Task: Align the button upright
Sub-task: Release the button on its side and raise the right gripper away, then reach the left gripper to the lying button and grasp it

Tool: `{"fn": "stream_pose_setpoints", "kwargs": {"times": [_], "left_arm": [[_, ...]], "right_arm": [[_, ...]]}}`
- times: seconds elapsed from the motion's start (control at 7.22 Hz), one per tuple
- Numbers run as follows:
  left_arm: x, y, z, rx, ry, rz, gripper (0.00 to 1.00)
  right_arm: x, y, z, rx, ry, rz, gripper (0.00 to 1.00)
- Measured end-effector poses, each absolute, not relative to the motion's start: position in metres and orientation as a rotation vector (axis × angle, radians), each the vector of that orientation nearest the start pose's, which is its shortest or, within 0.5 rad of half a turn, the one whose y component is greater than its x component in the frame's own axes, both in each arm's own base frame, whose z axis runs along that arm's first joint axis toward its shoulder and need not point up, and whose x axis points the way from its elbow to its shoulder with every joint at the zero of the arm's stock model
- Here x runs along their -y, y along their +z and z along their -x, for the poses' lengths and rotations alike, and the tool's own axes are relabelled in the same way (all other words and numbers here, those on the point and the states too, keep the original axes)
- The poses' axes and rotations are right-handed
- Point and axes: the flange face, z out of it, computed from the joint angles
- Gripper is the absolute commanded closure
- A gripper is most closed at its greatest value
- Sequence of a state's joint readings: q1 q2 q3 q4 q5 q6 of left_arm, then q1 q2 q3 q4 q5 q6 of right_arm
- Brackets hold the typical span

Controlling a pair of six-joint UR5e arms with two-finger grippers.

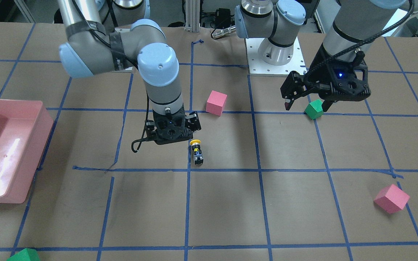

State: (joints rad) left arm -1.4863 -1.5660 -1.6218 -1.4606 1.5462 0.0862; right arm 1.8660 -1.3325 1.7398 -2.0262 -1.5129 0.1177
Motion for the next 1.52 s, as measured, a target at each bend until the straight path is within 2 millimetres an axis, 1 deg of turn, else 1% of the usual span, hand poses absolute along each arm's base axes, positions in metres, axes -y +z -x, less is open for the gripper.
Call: {"fn": "stream_pose_setpoints", "kwargs": {"times": [0.14, 0.28, 0.42, 0.55, 0.69, 0.83, 0.97, 1.11, 1.25, 1.52], "left_arm": [[0.507, 0.475, 0.092, -3.158, -0.104, -0.003, 0.00], [0.511, 0.470, 0.089, -3.157, -0.105, 0.004, 0.00], [0.515, 0.465, 0.085, -3.156, -0.118, 0.012, 0.00], [0.515, 0.465, 0.084, -3.155, -0.135, 0.014, 0.00], [0.515, 0.464, 0.085, -3.159, -0.136, 0.012, 0.00], [0.515, 0.457, 0.090, -3.166, -0.127, 0.002, 0.01], [0.513, 0.446, 0.107, -3.167, -0.149, -0.033, 0.00], [0.508, 0.434, 0.135, -3.160, -0.230, -0.079, 0.00], [0.497, 0.417, 0.166, -3.158, -0.327, -0.089, 0.00], [0.461, 0.370, 0.237, -3.169, -0.516, -0.064, 0.00]], "right_arm": [[0.493, 0.380, -0.257, -3.068, -0.005, 0.301, 0.00], [0.482, 0.422, -0.226, -3.074, 0.049, 0.346, 0.00], [0.473, 0.459, -0.204, -3.077, 0.044, 0.378, 0.00], [0.469, 0.488, -0.189, -3.080, -0.029, 0.380, 0.00], [0.474, 0.503, -0.175, -3.081, -0.110, 0.354, 0.00], [0.481, 0.511, -0.164, -3.079, -0.178, 0.322, 0.00], [0.483, 0.514, -0.159, -3.077, -0.207, 0.308, 0.00], [0.483, 0.514, -0.159, -3.073, -0.208, 0.308, 0.00], [0.483, 0.513, -0.161, -3.069, -0.207, 0.310, 0.00], [0.482, 0.508, -0.159, -3.074, -0.185, 0.315, 0.00]]}}
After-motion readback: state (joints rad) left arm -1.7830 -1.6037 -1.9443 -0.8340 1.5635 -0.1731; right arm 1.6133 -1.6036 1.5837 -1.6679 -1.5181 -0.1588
